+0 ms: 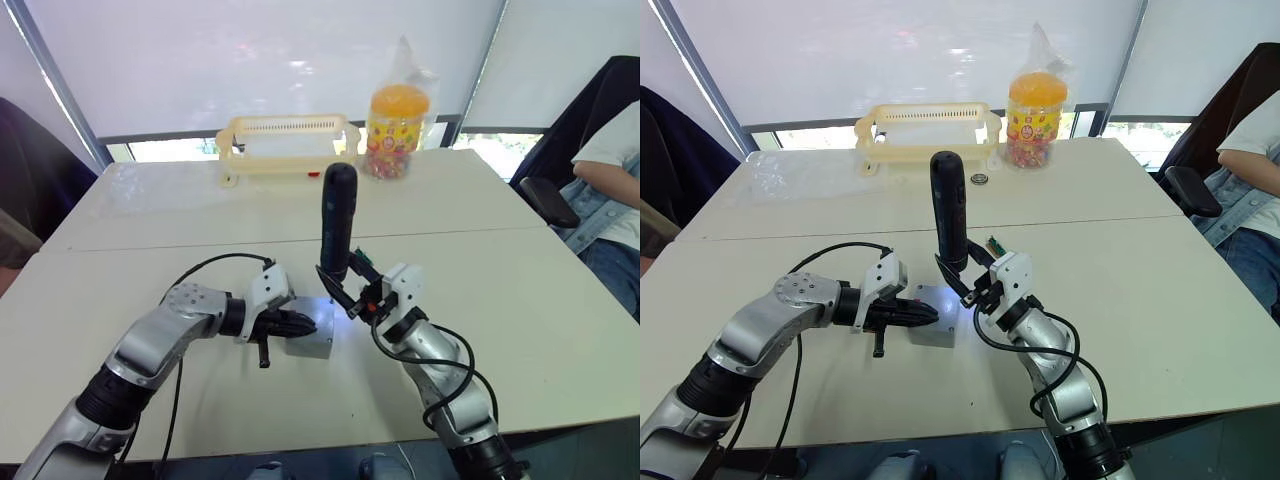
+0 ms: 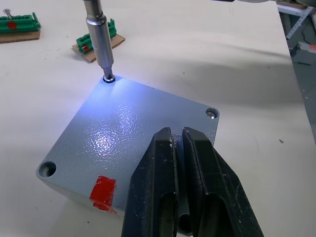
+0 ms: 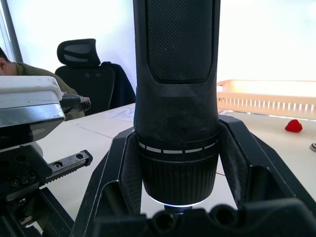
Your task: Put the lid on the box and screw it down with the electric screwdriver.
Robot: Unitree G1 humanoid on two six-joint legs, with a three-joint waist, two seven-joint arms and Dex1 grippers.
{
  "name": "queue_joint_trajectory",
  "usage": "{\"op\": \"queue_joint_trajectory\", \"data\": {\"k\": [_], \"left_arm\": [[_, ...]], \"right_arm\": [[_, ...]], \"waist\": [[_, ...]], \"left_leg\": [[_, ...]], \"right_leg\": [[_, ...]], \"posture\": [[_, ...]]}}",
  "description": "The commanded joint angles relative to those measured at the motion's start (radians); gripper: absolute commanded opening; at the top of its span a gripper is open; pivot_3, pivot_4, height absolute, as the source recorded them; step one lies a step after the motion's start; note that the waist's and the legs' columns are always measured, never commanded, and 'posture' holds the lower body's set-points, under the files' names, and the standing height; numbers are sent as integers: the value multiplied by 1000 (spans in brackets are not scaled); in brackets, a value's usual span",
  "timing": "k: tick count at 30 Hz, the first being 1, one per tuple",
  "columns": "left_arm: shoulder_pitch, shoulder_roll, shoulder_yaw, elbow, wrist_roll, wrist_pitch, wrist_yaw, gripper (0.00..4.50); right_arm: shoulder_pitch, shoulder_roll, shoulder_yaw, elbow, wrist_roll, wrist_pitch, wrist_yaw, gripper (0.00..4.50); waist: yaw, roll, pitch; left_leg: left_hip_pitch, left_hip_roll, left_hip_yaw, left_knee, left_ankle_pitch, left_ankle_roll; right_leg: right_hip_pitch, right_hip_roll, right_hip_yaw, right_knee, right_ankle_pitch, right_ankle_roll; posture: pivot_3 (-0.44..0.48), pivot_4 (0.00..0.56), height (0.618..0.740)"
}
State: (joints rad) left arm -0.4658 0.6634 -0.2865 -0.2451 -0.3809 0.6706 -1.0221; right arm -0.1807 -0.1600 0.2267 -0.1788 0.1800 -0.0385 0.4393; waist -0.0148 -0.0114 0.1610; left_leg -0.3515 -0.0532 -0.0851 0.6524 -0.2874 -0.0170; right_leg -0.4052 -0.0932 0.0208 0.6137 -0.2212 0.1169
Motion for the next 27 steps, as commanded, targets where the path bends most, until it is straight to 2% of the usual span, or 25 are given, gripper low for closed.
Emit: {"op": "queue_joint_trajectory", "data": {"k": [1,27], "left_arm": [[11,6,-2,5,12,11,1,314],[18,9,-5,-4,14,15,3,314]], "right_arm": [[44,-2,14,85,-23,47,2,1812],[50,-6,22,114,-45,25,4,1812]], "waist": [[0,0,0],[0,0,0]], "left_leg": [[0,0,0,0,0,0],[0,0,-1,-3,0,0]], "right_leg": [[0,0,0,0,0,0],[-1,-1,0,-2,-1,0]], "posture": [[0,150,740],[0,150,740]]}}
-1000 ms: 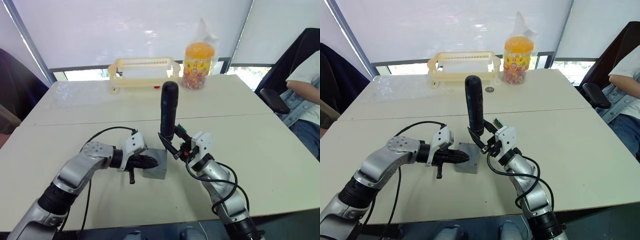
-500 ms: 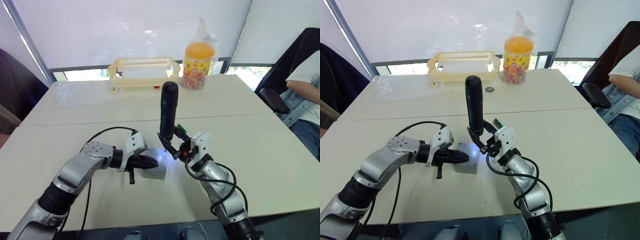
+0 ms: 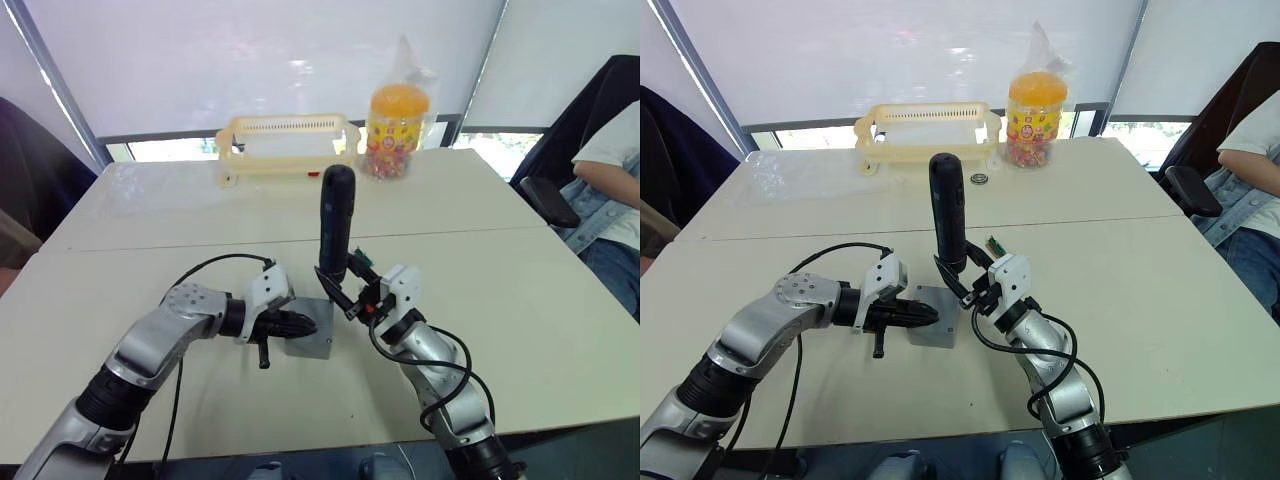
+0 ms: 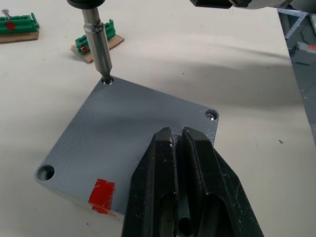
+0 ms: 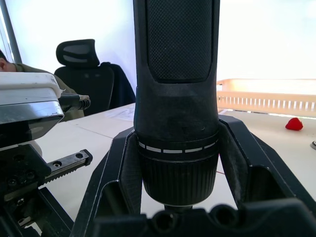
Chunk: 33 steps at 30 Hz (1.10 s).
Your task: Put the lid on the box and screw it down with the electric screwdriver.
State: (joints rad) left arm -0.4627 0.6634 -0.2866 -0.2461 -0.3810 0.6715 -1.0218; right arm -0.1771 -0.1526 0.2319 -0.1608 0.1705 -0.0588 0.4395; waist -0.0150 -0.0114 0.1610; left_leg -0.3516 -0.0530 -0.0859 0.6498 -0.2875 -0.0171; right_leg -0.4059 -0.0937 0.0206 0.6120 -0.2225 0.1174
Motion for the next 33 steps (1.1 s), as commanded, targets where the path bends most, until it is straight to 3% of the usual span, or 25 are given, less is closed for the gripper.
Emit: {"op": "queue_joint_trajectory", "data": {"k": [1,7,17,22,25,29,33], "left_arm": [[15,10,-5,-3,14,14,2,314],[13,4,-12,12,20,5,1,314],[28,-33,-50,103,44,-28,-5,314],[32,-35,-49,118,52,-47,-11,314],[32,-40,-23,113,43,-74,-5,314],[10,-24,67,30,-42,-18,-5,314],[-20,70,85,-101,-58,-5,-61,314]], "right_arm": [[47,-14,16,94,-36,46,3,1812],[13,-19,-14,12,-26,71,-17,1812],[-143,-41,-93,-411,123,389,-67,1812],[-225,-51,-219,-478,236,531,-120,1812],[-268,-71,-366,-474,407,690,-177,1812],[-288,-275,-563,-408,663,1045,-186,1812],[-253,-568,-632,-368,808,1394,-118,1812]], "waist": [[0,0,0],[1,0,0],[4,1,7],[4,1,7],[5,1,7],[5,2,12],[4,3,19]], "left_leg": [[0,0,0,0,0,0],[-1,0,0,0,0,0],[-8,-2,-1,0,0,0],[-8,-2,-1,-2,0,0],[-8,-2,-1,-2,0,0],[-12,-2,-1,-2,0,0],[-26,-3,0,-1,0,0]], "right_leg": [[0,0,0,0,0,0],[-1,0,0,0,0,0],[-7,-3,-1,-1,1,-1],[-7,-3,-2,-1,1,-1],[-7,-3,-2,-1,0,0],[-9,-4,-2,-3,1,-2],[-24,-4,-2,-1,3,0]], "posture": [[0,150,740],[0,150,740],[0,150,740],[0,150,740],[0,150,740],[0,150,740],[0,150,740]]}}
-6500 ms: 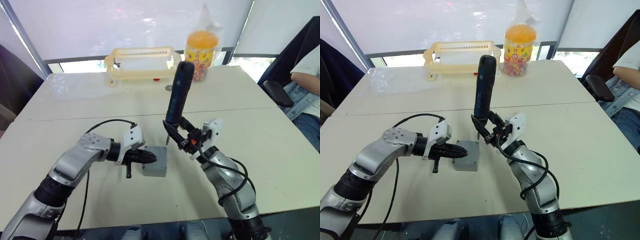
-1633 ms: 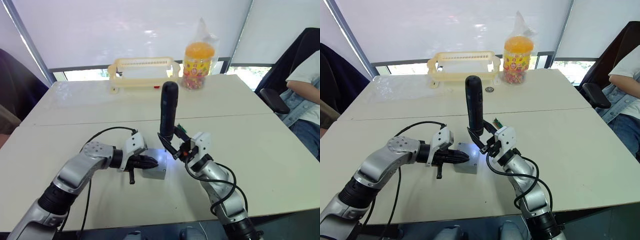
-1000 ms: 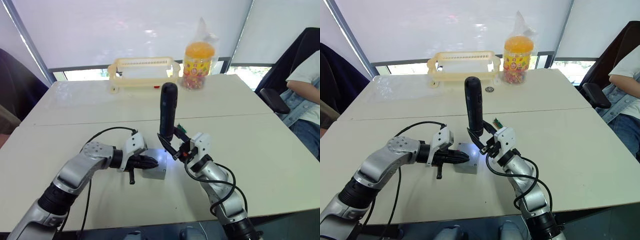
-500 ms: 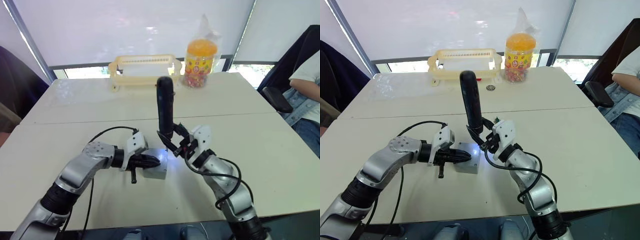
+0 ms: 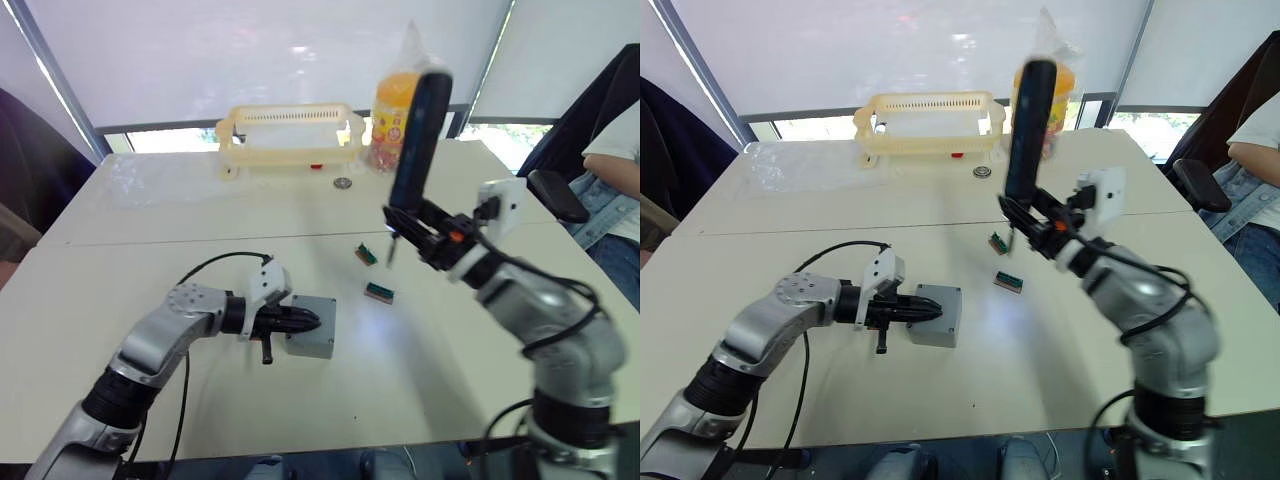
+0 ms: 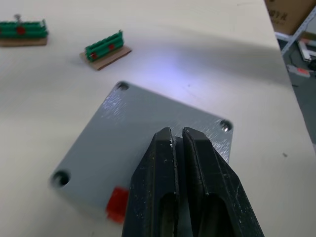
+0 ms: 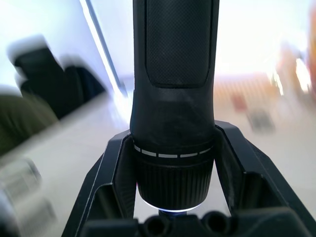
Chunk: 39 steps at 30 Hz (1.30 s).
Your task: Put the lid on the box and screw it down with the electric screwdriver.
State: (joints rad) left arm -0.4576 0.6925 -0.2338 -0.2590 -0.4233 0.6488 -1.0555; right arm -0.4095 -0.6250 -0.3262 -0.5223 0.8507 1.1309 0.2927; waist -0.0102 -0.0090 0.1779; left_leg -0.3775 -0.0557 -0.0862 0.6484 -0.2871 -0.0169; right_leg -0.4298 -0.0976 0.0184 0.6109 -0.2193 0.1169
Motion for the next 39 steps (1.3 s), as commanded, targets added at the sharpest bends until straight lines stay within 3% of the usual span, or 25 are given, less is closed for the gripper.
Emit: {"op": "queue_joint_trajectory", "data": {"k": [1,4,10,16,24,29,30,34,39], "left_arm": [[-31,47,36,-111,-28,30,-24,314],[-51,97,79,-183,-71,62,-48,314],[-32,128,92,-255,-108,76,-49,314],[-8,43,56,-241,-77,52,29,314],[16,-36,51,-238,-64,67,134,314],[40,-40,76,-214,-69,71,162,260],[38,-32,78,-204,-62,66,160,260],[15,3,92,-160,-25,36,159,260],[25,25,200,-63,-17,35,213,260]], "right_arm": [[-26,-126,-99,14,161,275,22,1812],[-20,-267,-136,130,275,468,-27,1812],[72,-503,-99,387,572,484,-146,1812],[30,-530,11,610,657,484,-310,1812],[-58,-489,107,697,659,484,-417,1812],[-62,-489,142,684,635,484,-419,4180],[-67,-485,139,679,631,484,-419,4475],[-100,-478,122,609,556,450,-382,4475],[-230,-446,105,476,364,153,-104,4475]], "waist": [[-3,3,8],[-3,3,11],[1,2,13],[-2,-1,15],[-2,-1,16],[-1,-1,16],[0,-1,16],[0,-1,16],[-11,1,16]], "left_leg": [[0,0,0,-1,0,0],[-8,1,2,0,-1,2],[-15,-1,4,1,-1,2],[-14,0,6,6,-1,2],[-14,0,7,12,-1,2],[-14,0,6,14,-1,2],[-14,0,6,14,-1,2],[-13,-1,6,15,-1,2],[-13,0,6,15,-1,2]], "right_leg": [[-1,0,0,0,1,1],[-9,0,0,1,1,2],[-13,-1,0,-1,1,2],[-9,0,1,-4,2,0],[-8,1,1,1,3,2],[-7,1,0,1,3,3],[-7,1,0,1,3,3],[-5,1,0,1,4,3],[-7,1,1,1,5,6]], "posture": [[0,150,740],[0,150,740],[0,150,740],[0,150,740],[0,150,740],[0,150,740],[0,150,740],[0,150,740],[0,150,740]]}}
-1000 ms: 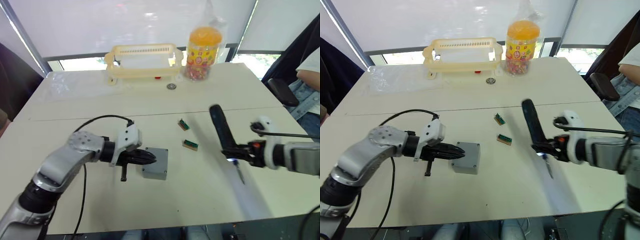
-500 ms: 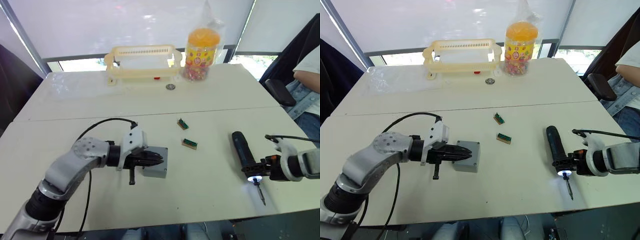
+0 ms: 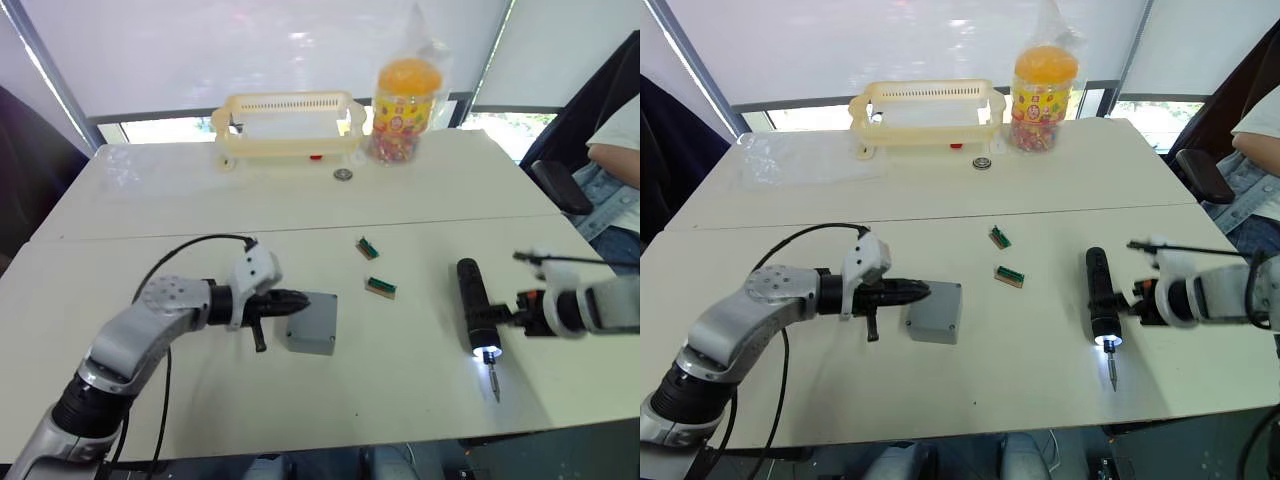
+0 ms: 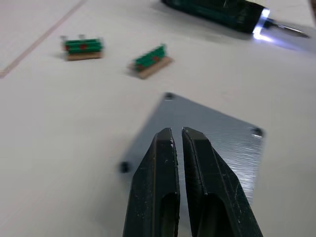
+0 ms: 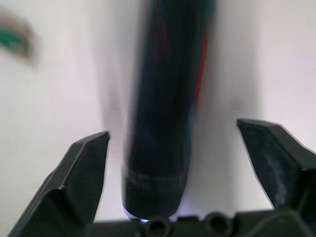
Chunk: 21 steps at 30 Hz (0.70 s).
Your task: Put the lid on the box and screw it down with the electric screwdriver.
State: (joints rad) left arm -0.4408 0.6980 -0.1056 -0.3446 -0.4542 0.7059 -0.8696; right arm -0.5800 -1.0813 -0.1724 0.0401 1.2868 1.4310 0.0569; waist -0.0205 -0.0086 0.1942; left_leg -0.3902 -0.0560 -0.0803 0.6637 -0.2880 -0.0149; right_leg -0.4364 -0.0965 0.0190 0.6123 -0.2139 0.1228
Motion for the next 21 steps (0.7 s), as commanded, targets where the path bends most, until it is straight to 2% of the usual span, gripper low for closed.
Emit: {"op": "queue_joint_trajectory", "data": {"k": [1,3,5,8,11,15,21], "left_arm": [[17,18,83,33,18,-24,38,260],[39,34,74,63,44,-28,42,260],[65,56,52,83,60,-52,5,260],[84,59,40,99,54,-41,-16,260],[116,51,27,96,55,-43,-29,260],[139,60,-9,68,56,-39,-66,260],[117,26,-45,75,59,-41,-71,260]], "right_arm": [[-58,18,-47,-117,-90,-174,169,4475],[5,36,26,-286,-176,-290,292,4475],[60,111,120,-418,-272,-401,331,4475],[121,301,240,-479,-434,-514,223,4475],[201,368,368,-537,-662,-660,195,4475],[311,414,377,-590,-783,-736,159,4475],[369,423,404,-597,-856,-748,232,4475]], "waist": [[1,0,0],[8,0,0],[9,-3,-2],[9,-3,-1],[15,-3,-1],[18,-3,-1],[11,-3,-1]], "left_leg": [[0,0,0,0,0,0],[0,1,-1,-1,-1,1],[0,1,-3,-1,-2,2],[-1,2,-4,-1,-2,2],[-3,-2,-3,0,1,-2],[-2,-3,-3,1,1,-2],[-1,-1,-4,1,1,-2]], "right_leg": [[0,1,0,0,0,0],[0,2,-2,0,0,0],[0,2,-4,0,0,0],[-1,1,-2,1,0,0],[-3,-2,1,2,1,2],[-2,-3,2,0,2,2],[-2,-1,1,2,2,1]], "posture": [[0,150,740],[0,150,740],[0,150,740],[0,150,740],[0,150,740],[0,150,740],[0,150,740]]}}
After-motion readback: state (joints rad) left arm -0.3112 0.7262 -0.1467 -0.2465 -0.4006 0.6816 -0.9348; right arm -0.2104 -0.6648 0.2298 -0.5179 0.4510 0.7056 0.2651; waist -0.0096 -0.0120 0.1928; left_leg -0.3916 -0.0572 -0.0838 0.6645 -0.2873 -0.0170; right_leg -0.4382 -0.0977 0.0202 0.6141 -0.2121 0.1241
